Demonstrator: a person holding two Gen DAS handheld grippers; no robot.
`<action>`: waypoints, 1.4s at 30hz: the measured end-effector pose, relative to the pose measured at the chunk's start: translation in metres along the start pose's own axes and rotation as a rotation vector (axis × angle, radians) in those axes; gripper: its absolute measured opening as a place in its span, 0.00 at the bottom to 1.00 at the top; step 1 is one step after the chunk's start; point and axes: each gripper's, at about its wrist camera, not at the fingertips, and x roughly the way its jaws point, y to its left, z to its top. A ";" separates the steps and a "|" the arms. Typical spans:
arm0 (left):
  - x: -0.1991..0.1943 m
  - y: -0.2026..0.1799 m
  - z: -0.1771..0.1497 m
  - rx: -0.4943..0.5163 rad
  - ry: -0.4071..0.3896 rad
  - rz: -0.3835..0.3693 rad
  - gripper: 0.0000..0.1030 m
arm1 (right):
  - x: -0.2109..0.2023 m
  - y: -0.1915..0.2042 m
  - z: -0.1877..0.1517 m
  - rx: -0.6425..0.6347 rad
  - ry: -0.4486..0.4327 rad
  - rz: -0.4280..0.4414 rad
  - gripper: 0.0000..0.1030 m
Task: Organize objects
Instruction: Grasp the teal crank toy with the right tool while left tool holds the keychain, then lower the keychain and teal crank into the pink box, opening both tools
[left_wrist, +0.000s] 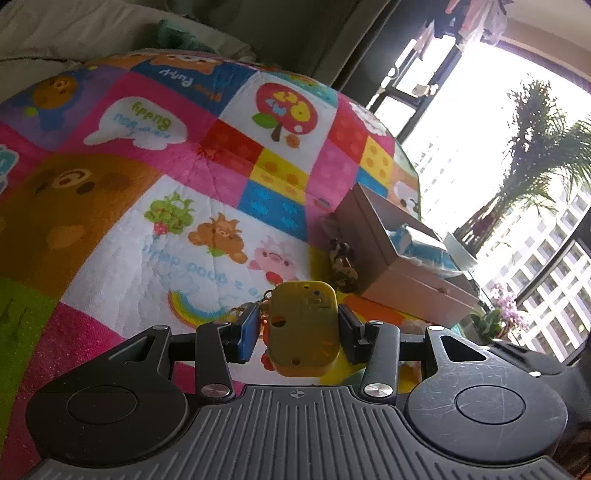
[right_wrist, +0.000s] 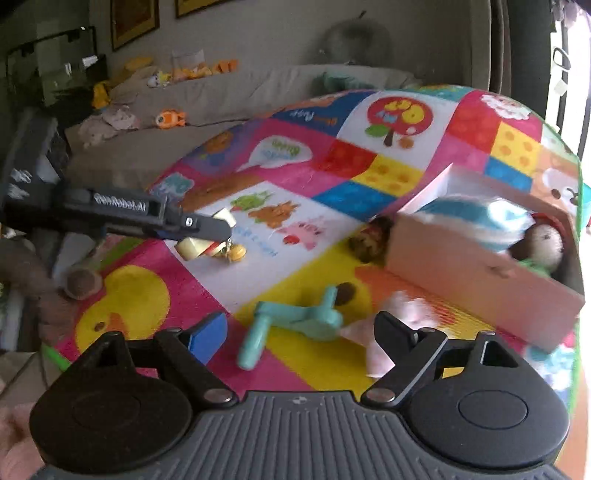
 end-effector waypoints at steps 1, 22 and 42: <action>0.000 0.000 0.000 0.003 0.002 0.000 0.48 | 0.008 0.006 -0.001 -0.003 0.000 -0.029 0.85; 0.007 -0.077 0.064 0.149 -0.008 -0.100 0.48 | -0.068 -0.047 0.010 0.102 -0.273 -0.104 0.69; 0.150 -0.169 0.138 0.207 0.009 -0.168 0.48 | -0.080 -0.132 -0.040 0.307 -0.290 -0.288 0.69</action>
